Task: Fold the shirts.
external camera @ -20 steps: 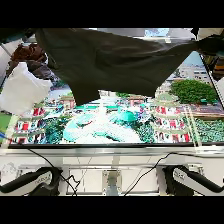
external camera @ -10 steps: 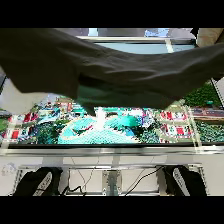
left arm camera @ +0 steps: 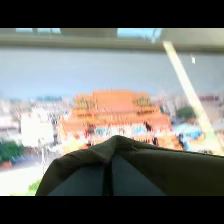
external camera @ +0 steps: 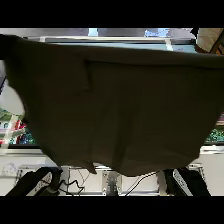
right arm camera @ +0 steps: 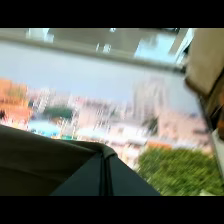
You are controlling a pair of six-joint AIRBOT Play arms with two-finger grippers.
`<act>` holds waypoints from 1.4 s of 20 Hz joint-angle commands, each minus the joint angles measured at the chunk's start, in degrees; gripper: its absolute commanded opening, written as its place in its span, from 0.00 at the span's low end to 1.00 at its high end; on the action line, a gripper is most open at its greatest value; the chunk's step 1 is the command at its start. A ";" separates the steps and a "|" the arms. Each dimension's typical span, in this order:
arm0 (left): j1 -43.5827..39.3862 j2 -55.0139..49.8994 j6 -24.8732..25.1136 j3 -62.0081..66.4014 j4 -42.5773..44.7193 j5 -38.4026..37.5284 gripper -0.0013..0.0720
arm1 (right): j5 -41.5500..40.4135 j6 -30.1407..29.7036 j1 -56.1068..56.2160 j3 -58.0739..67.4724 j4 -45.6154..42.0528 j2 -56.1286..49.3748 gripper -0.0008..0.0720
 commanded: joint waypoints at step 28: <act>0.09 -45.13 -8.87 -7.54 9.57 -3.15 0.06 | -14.01 -2.27 0.33 -22.45 20.50 -44.89 0.14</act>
